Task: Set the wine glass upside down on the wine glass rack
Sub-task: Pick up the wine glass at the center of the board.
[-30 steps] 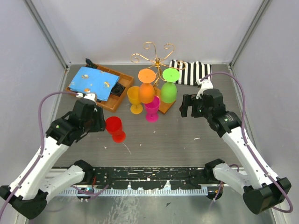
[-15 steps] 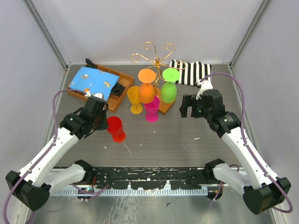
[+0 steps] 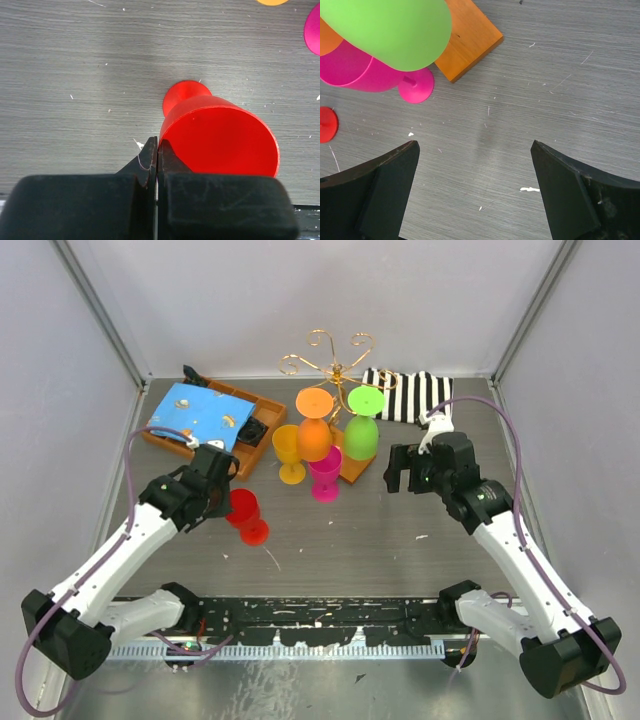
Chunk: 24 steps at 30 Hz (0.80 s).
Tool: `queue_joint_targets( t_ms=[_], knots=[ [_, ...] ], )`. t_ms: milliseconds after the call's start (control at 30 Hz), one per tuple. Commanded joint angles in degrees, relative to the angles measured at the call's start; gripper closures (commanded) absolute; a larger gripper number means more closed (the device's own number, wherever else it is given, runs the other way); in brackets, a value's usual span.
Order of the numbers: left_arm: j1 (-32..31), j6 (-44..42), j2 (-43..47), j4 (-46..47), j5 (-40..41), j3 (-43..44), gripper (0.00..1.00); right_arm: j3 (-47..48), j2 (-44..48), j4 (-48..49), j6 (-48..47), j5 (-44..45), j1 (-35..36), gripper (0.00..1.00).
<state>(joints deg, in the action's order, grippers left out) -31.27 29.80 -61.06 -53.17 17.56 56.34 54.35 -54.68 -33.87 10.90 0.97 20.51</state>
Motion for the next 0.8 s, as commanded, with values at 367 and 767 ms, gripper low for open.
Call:
queue_joint_targets(
  t_ms=[367,767],
  knots=[
    [0.2,-5.6,11.8,-3.1,-5.7,6.2,1.00,2.4,3.6,3.9,1.2,6.3,0.1,0.00],
    [0.1,-9.6,24.7,16.4,-19.9,7.3,1.00,1.8,10.0,8.4,7.1,-11.1,0.1,0.06]
  ],
)
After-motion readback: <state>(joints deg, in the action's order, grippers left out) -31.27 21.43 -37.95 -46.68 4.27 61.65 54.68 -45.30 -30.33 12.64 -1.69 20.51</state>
